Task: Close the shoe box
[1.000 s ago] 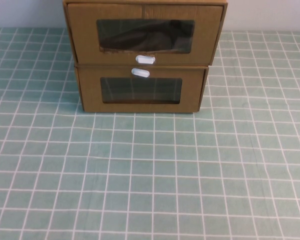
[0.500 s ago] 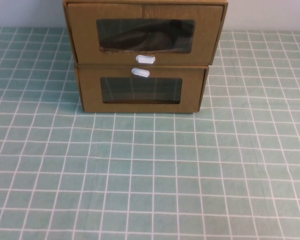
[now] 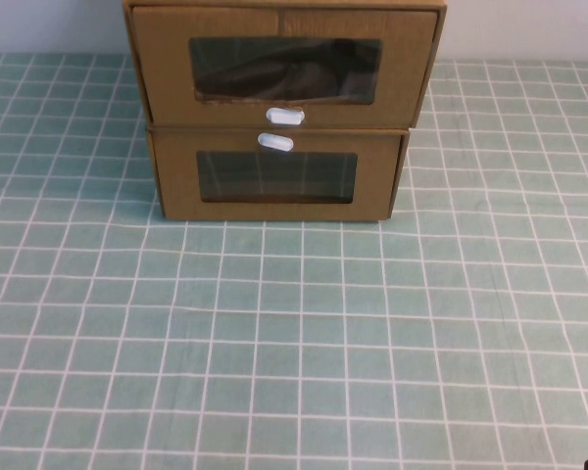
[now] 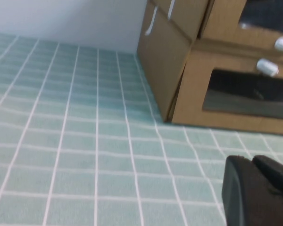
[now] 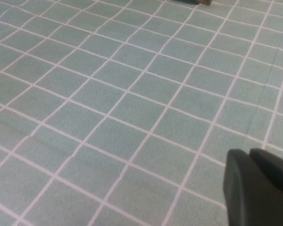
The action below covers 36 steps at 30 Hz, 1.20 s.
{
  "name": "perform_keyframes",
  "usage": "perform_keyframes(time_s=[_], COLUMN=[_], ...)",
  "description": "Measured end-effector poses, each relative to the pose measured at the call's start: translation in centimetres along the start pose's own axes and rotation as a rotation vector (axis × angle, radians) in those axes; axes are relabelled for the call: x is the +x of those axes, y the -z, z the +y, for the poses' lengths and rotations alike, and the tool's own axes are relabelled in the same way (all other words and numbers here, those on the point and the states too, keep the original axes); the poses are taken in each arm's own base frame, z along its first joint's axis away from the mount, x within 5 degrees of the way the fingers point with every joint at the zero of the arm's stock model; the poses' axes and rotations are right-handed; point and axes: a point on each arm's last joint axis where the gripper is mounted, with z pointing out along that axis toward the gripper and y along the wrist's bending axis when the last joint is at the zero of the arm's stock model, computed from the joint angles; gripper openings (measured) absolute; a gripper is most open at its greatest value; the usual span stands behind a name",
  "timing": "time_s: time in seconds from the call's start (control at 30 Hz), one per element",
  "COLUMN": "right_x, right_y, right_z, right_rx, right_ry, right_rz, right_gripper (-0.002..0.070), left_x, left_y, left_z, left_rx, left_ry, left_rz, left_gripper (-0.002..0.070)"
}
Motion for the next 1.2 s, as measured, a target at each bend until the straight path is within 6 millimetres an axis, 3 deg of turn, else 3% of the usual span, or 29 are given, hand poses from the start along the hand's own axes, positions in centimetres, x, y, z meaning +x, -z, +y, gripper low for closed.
perform_keyframes(time_s=[0.13, 0.37, 1.2], right_x=[0.0, -0.1, -0.1], right_y=[0.0, 0.0, 0.0], right_z=[0.0, 0.0, 0.0], right_rx=[0.004, 0.000, -0.003], right_ry=[-0.002, -0.016, -0.032], right_rz=[-0.005, -0.010, -0.015], right_gripper=[-0.0011, -0.0011, -0.0011], left_x=[1.5, 3.1, 3.2], left_y=[0.0, 0.2, 0.3], left_z=[0.3, 0.8, 1.1], left_rx=[0.002, -0.034, -0.069], left_ry=[-0.006, -0.192, -0.219], left_rz=[0.021, 0.171, 0.191], left_gripper=[-0.0003, -0.0003, -0.0003])
